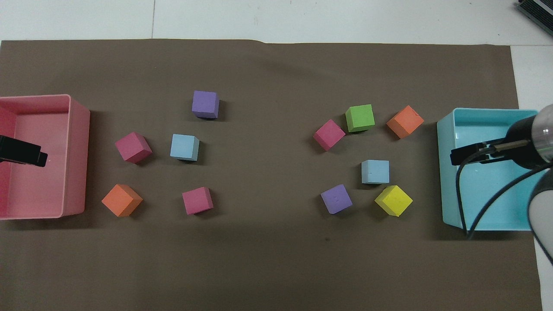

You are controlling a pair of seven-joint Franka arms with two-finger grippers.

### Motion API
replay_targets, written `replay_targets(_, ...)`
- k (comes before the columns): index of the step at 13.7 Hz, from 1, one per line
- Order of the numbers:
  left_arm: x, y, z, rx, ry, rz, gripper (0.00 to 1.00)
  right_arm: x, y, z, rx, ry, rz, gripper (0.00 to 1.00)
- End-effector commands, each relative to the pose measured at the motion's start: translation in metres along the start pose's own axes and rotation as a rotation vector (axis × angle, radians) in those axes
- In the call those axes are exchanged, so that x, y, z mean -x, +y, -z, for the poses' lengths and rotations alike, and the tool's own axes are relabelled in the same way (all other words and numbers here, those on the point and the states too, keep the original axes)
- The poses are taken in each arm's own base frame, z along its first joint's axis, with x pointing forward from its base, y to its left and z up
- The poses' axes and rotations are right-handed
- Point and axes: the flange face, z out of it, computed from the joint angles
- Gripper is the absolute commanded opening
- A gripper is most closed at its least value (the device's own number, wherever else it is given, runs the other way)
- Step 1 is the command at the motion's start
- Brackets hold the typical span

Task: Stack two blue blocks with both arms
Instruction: 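Reach the right gripper down to the light-blue cube and grasp it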

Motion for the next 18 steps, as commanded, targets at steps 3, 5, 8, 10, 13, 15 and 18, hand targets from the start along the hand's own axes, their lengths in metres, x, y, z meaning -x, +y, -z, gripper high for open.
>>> replay_targets(3, 0.002, -0.004, 0.005, -0.01, 0.002, 0.01, 1.0, -0.018, -0.023, -0.075, -0.008, -0.017, -0.054, 1.0)
replay_targets(5, 0.002, -0.004, 0.005, -0.01, 0.002, 0.01, 1.0, -0.021, -0.04, -0.113, -0.004, -0.027, -0.07, 1.0)
replay_targets(8, 0.002, -0.004, 0.005, -0.01, 0.002, 0.01, 1.0, -0.028, -0.058, -0.15, 0.0, -0.023, -0.117, 1.0)
replay_targets(10, 0.002, -0.004, 0.005, -0.01, 0.002, 0.01, 1.0, -0.029, -0.06, -0.181, -0.02, -0.026, -0.135, 1.0)
replay_targets(13, 0.002, -0.004, 0.005, -0.01, 0.002, 0.01, 1.0, -0.025, -0.072, -0.226, -0.051, -0.031, -0.147, 1.0)
replay_targets(15, 0.002, -0.004, 0.005, -0.01, 0.002, 0.01, 1.0, -0.024, -0.073, -0.242, -0.047, -0.038, -0.15, 1.0)
replay_targets(18, 0.002, -0.004, 0.005, -0.01, 0.002, 0.008, 1.0, -0.022, -0.072, -0.261, -0.044, -0.029, -0.163, 1.0)
